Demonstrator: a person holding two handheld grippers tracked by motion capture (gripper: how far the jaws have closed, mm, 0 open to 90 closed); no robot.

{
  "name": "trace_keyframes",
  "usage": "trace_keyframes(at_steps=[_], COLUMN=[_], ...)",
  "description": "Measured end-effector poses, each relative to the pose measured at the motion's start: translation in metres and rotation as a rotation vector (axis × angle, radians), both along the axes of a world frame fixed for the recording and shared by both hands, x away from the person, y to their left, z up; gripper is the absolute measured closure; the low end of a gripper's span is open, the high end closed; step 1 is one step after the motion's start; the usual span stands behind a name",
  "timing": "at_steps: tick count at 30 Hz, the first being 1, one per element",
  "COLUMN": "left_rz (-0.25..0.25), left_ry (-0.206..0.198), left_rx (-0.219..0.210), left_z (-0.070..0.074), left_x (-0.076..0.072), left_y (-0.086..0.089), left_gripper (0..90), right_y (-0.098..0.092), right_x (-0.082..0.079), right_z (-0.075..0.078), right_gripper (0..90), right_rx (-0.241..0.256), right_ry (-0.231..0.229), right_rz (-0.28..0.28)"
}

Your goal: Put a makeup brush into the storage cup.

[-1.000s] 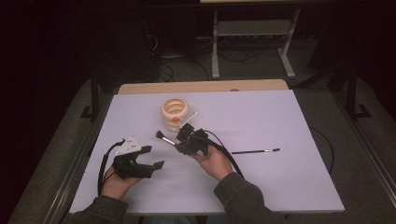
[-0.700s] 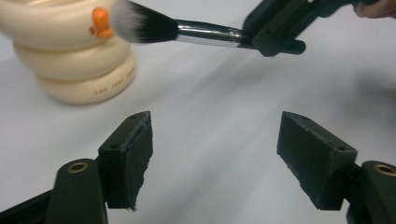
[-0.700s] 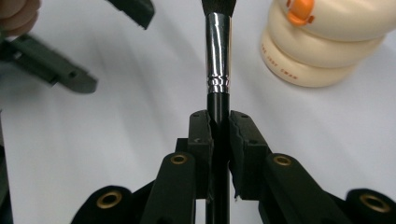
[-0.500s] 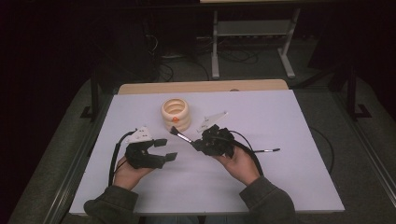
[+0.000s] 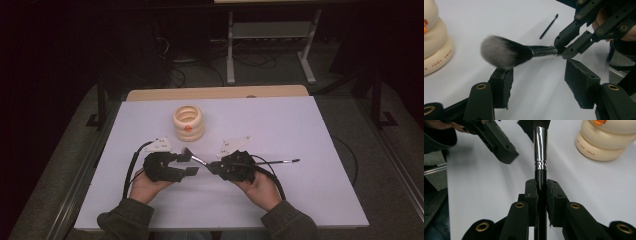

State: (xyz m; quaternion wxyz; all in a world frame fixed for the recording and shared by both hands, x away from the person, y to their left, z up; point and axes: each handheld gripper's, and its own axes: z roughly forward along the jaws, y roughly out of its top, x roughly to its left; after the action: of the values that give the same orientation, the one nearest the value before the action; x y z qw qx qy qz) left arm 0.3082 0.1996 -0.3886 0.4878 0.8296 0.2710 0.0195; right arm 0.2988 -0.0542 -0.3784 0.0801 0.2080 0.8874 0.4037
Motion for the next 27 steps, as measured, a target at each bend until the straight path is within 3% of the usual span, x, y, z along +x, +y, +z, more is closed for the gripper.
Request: trace_keyframes(at_steps=[4,10,15,22,27], left_rz=[-0.017,-0.045,-0.057,-0.079,-0.109], left_ry=[0.031,0.043,0.08,0.089,0.105], left_rx=[-0.032,-0.043,-0.097,-0.122,-0.149], left_z=[-0.002,-0.003,-0.004,-0.004,-0.004], left_x=[0.0,0.0,0.002,0.0,0.0], left_y=[-0.001,0.0,0.002,0.003,0.002], left_gripper=[42.5,49.1,55.4,69.0,75.8], right_y=[0.002,0.006,0.007,0.012,0.016], right_x=[-0.004,-0.007,-0.009,-0.013,-0.014], right_z=[-0.001,-0.005,-0.008,-0.011,-0.013], right_gripper=[78.8,78.8,78.8,78.8,79.0], right_rx=[0.024,0.039,0.027,0.003,-0.022], right_ry=[-0.02,-0.05,-0.074,-0.083,-0.116], right_rz=[0.016,0.048,0.077,0.086,0.113])
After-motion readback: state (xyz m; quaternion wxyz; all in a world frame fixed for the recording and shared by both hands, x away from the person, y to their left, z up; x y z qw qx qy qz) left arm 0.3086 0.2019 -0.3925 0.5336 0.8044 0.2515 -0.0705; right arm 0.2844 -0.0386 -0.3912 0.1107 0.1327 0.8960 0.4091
